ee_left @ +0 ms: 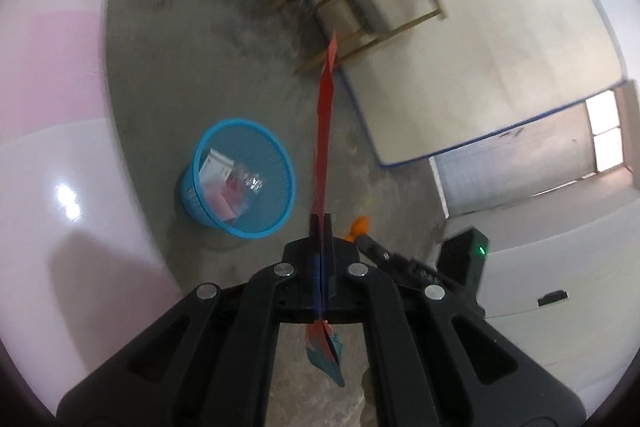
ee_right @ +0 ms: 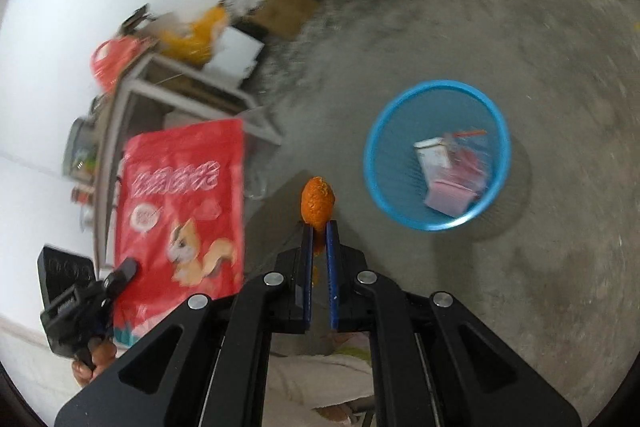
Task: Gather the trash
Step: 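Drop the red bag into the blue wastebasket with the left gripper while the right drops the snack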
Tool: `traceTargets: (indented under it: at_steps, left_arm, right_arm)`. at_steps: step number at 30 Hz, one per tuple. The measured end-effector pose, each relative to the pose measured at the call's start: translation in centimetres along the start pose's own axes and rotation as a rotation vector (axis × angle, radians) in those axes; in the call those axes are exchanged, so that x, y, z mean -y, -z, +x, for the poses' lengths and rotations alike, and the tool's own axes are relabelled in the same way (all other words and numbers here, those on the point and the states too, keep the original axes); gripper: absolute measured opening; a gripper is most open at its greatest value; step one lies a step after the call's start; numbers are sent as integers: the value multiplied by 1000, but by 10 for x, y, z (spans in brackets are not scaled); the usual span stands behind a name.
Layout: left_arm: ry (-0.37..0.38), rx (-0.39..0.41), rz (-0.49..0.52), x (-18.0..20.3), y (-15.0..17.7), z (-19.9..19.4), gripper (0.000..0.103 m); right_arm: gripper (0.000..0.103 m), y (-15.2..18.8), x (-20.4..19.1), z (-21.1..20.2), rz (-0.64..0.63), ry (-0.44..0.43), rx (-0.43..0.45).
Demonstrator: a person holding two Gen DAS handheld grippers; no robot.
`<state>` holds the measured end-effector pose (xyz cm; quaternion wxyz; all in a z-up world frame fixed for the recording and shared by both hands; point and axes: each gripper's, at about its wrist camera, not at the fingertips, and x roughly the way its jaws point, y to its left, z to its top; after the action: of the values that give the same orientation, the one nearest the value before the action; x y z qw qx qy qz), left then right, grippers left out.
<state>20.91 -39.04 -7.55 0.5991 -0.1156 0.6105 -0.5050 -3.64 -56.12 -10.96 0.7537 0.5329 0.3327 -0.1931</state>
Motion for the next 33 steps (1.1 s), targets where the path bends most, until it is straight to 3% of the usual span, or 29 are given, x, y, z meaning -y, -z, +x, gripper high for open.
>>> traceTargets:
  at_steps: [5, 6, 7, 8, 9, 12, 18, 23, 26, 27, 29, 30, 33]
  left_arm:
    - [-61, -75, -65, -7, -35, 81, 0]
    - [-98, -99, -75, -11, -39, 99, 11]
    - [-152, -130, -87, -16, -41, 115, 29]
    - [-186, -154, -100, -23, -42, 128, 38]
    - [-203, -164, -110, -29, -44, 137, 42]
    - [-247, -171, -134, -41, -44, 142, 42]
    - [-240, -87, -100, -34, -40, 98, 43]
    - [-278, 36, 14, -12, -24, 18, 50]
    - [-310, 118, 100, 4, -6, -35, 57]
    - [-320, 138, 116, 9, -1, -46, 59]
    - [-326, 195, 156, 15, 18, -77, 64]
    - [-334, 215, 167, 15, 27, -90, 67]
    - [-364, 272, 187, 7, 61, -129, 72]
  right_arm:
    - [7, -9, 32, 14, 72, 40, -10]
    - [7, -11, 37, 16, 82, 46, -13]
    - [7, -12, 42, 19, 91, 51, -13]
    - [7, -13, 48, 20, 99, 61, -12]
    - [7, -11, 53, 23, 106, 70, -14]
    - [7, -11, 66, 31, 131, 81, -27]
    - [7, -13, 81, 51, 144, 114, -58]
    - [7, -35, 69, 66, 101, 122, -62]
    - [10, -54, 58, 83, 43, 169, -59]
    - [12, -60, 56, 90, 33, 197, -60]
    - [29, -72, 57, 107, 3, 268, -64]
    - [33, -76, 58, 112, -7, 307, -62]
    - [34, -80, 63, 124, -33, 369, -67]
